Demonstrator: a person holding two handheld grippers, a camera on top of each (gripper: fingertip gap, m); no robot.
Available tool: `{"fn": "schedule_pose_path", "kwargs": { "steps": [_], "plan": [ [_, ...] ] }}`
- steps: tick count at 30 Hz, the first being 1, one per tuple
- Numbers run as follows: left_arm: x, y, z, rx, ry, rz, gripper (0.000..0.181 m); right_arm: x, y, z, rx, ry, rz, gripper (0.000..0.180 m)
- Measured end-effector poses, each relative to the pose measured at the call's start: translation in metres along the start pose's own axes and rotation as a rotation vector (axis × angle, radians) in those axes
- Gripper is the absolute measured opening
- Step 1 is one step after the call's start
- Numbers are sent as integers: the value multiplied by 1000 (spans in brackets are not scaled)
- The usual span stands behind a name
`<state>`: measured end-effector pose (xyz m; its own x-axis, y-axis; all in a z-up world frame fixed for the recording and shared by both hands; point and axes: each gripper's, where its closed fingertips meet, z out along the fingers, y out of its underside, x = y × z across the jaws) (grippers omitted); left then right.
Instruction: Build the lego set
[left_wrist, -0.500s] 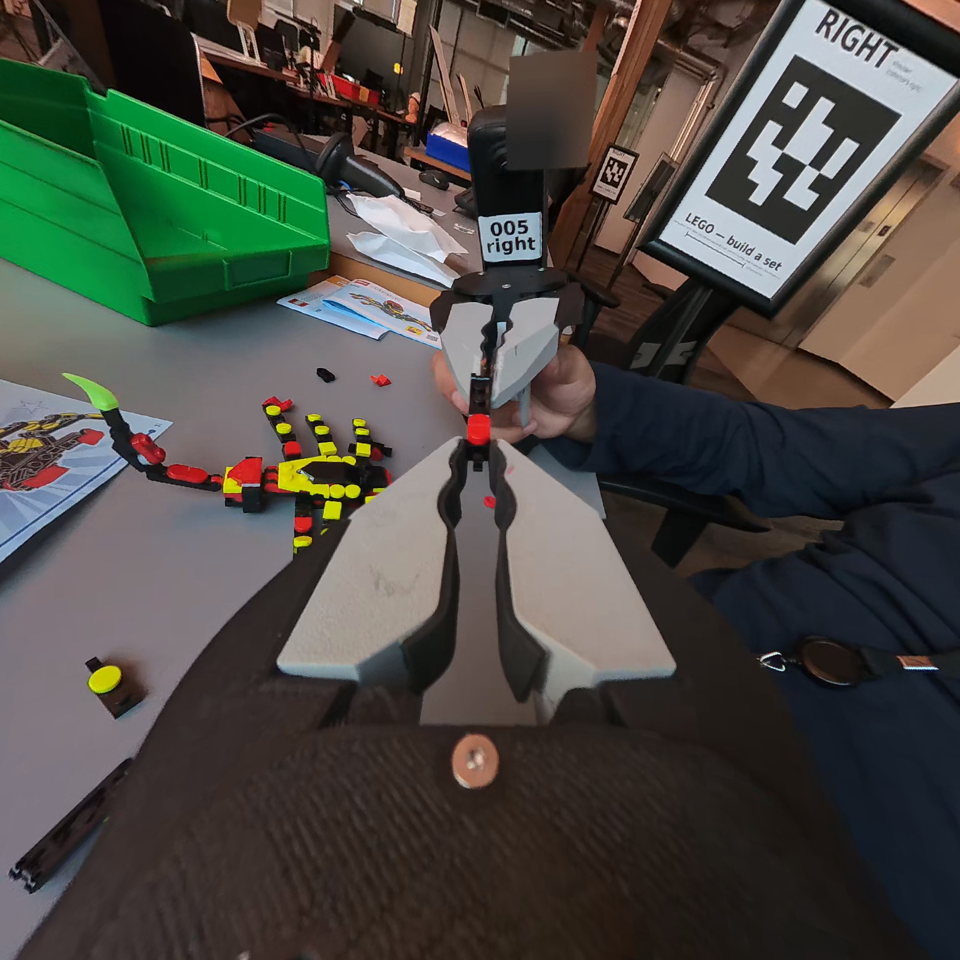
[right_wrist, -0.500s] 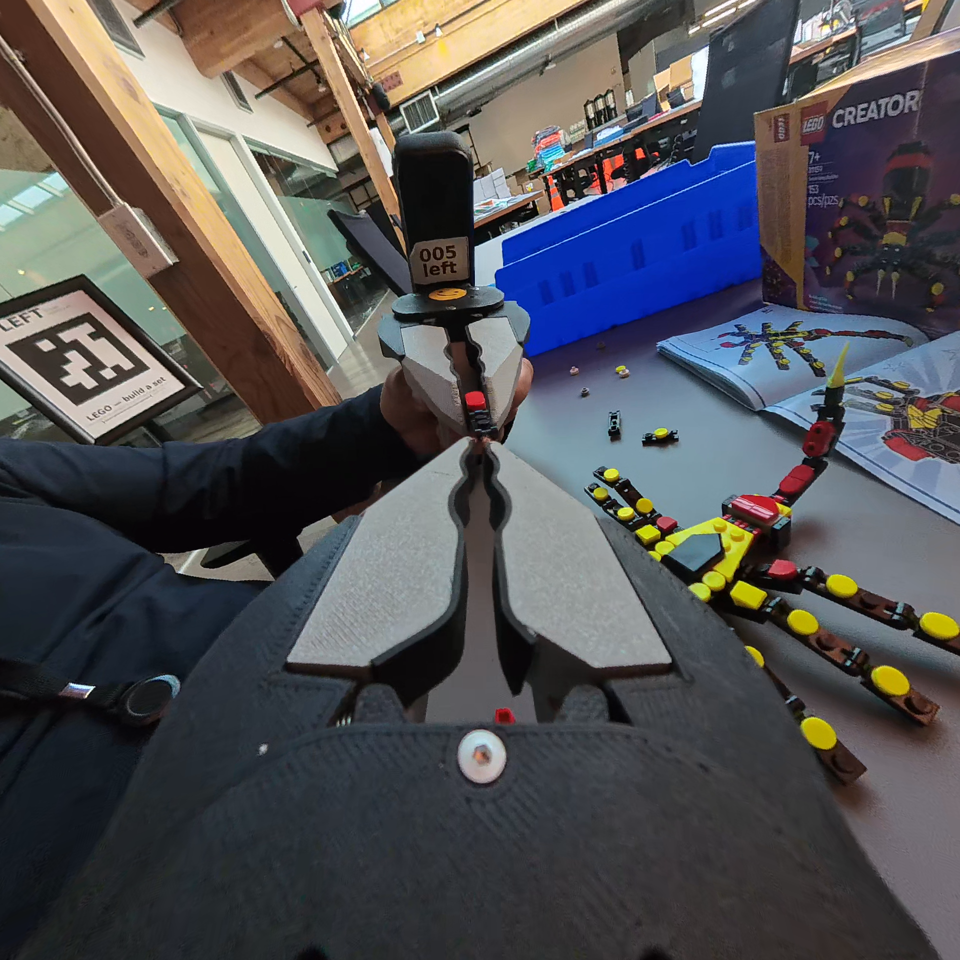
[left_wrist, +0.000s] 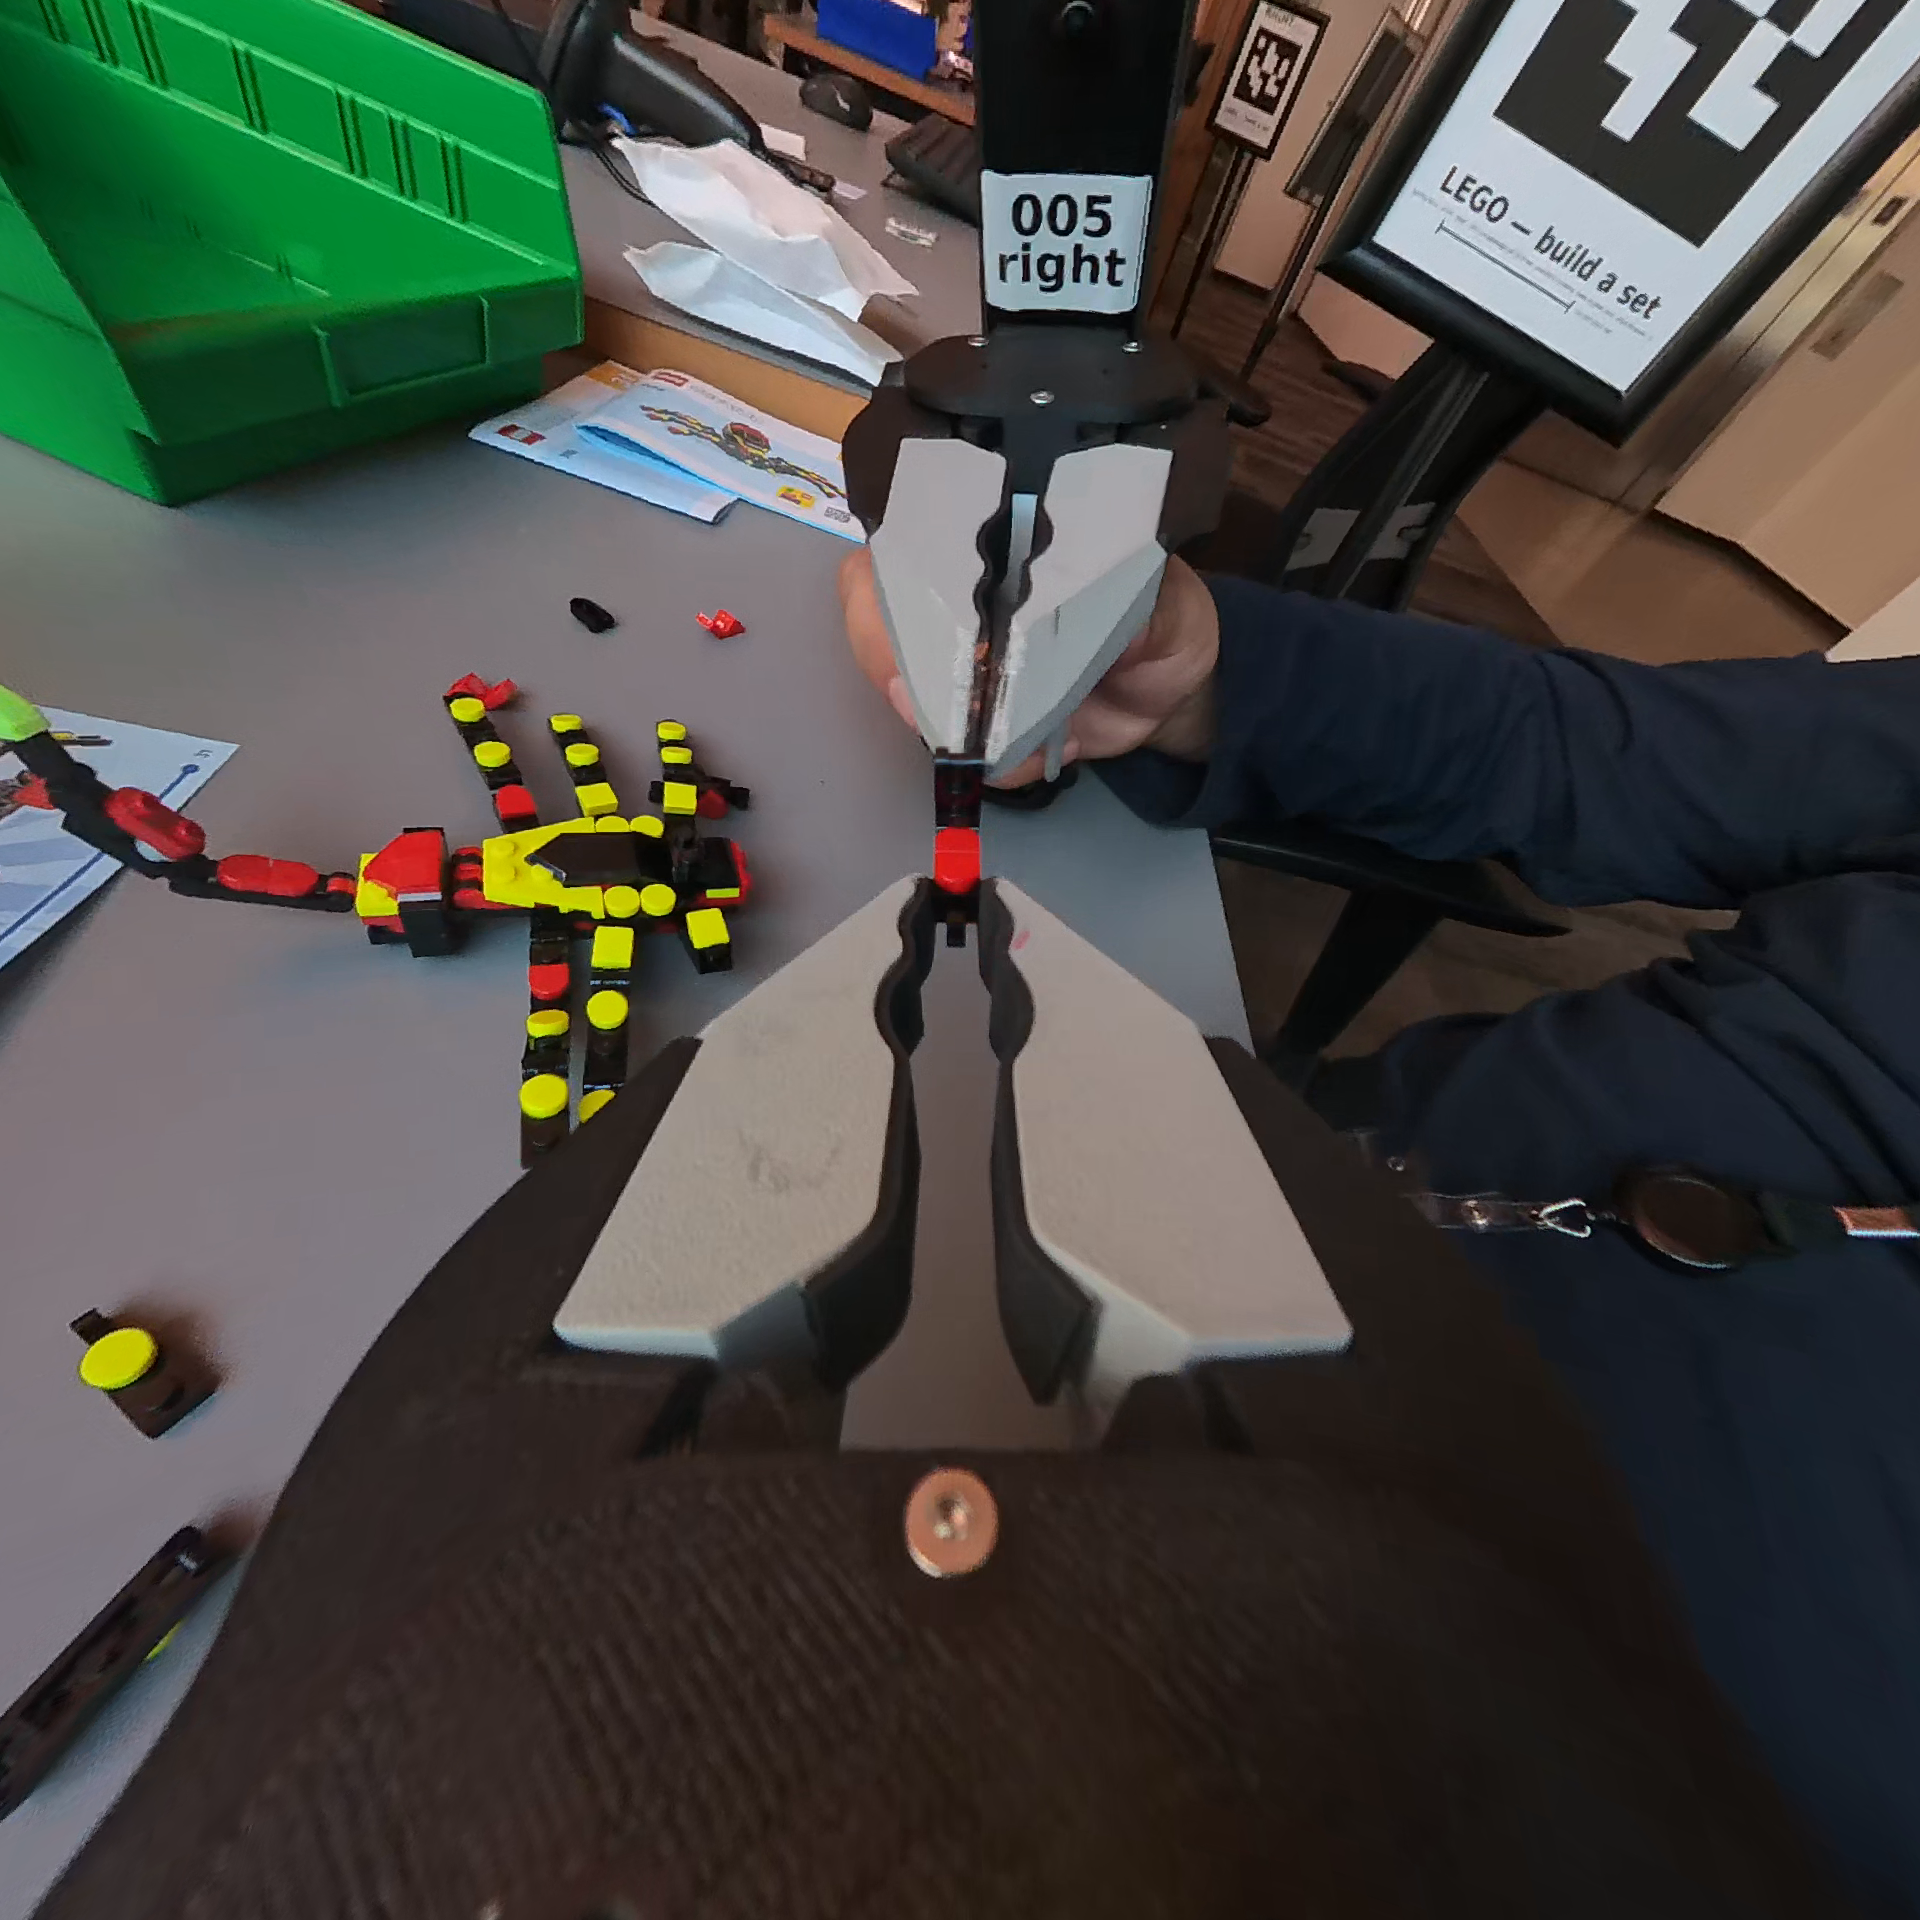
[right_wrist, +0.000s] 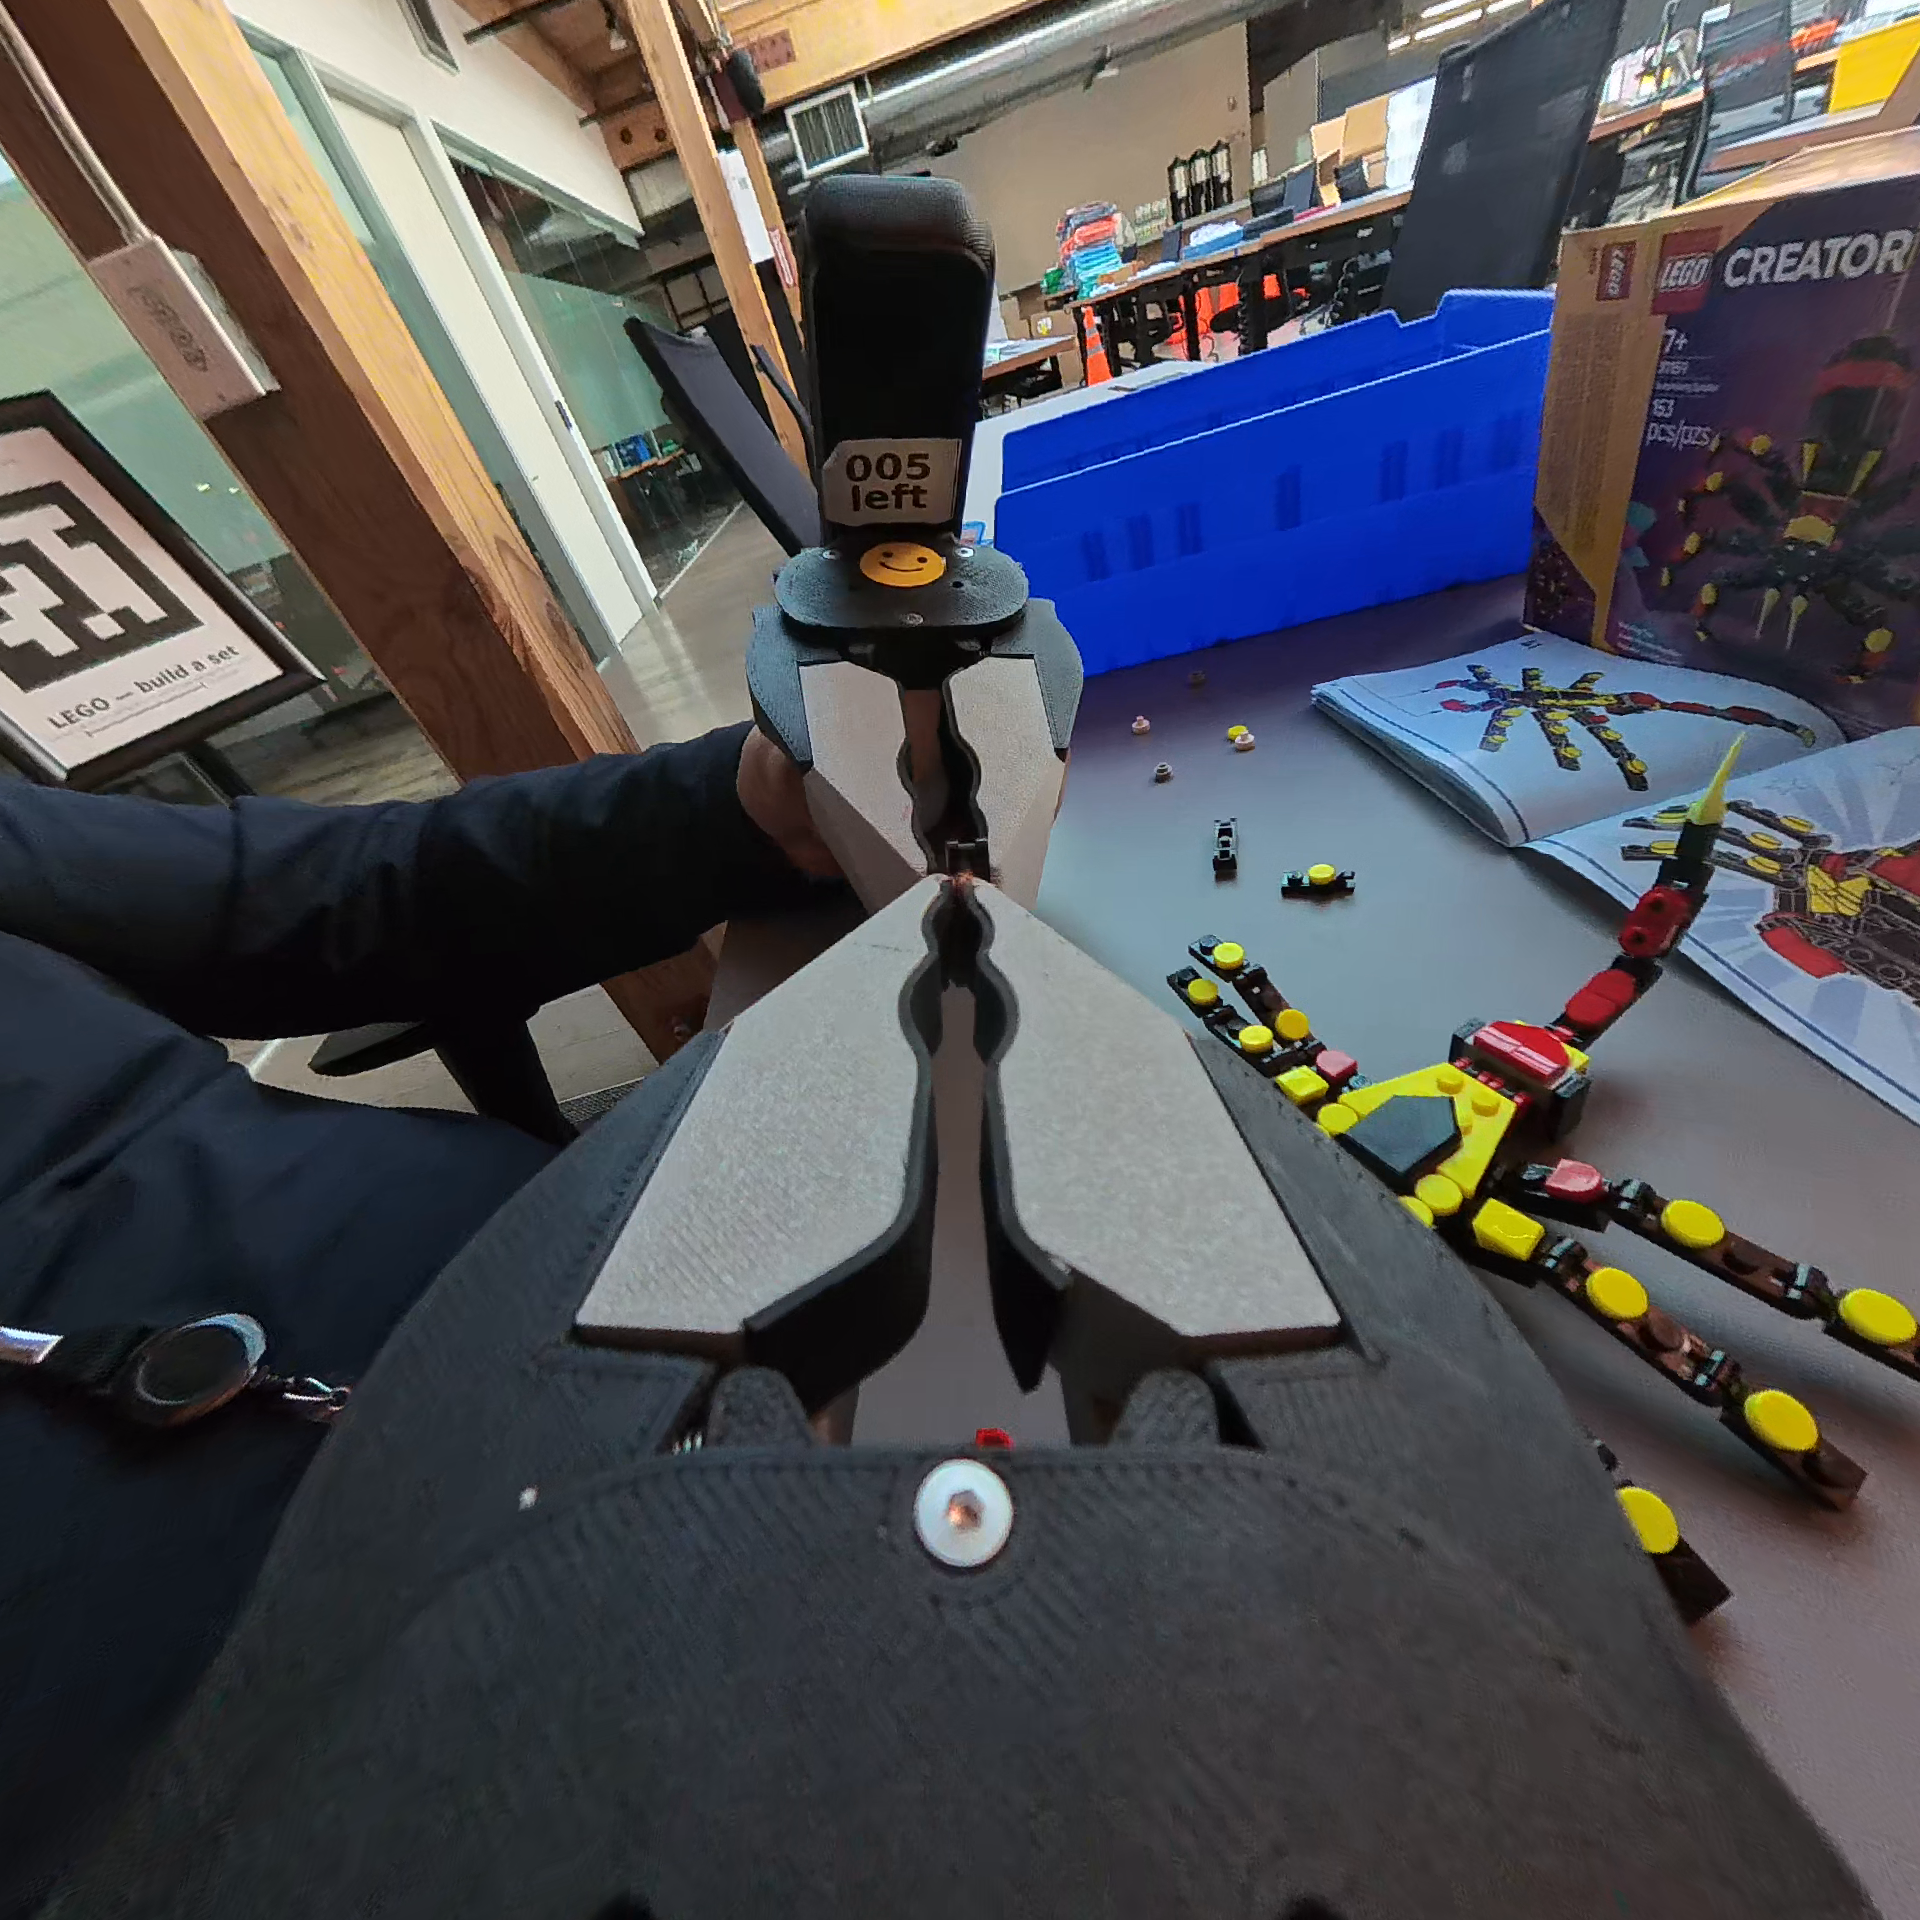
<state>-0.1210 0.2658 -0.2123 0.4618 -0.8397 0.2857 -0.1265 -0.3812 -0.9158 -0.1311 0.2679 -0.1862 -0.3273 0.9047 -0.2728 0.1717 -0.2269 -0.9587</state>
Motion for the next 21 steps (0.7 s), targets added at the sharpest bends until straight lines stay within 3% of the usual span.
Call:
{"fn": "schedule_pose_path", "kwargs": {
  "steps": [9,21],
  "plan": [
    [1,-4,-2,28,21,-27,5,1,1,0,-9,8,-6,9],
    [2,1,1,-7,28,-23,5,1,9,5,-66,6,-2,5]
  ]
}}
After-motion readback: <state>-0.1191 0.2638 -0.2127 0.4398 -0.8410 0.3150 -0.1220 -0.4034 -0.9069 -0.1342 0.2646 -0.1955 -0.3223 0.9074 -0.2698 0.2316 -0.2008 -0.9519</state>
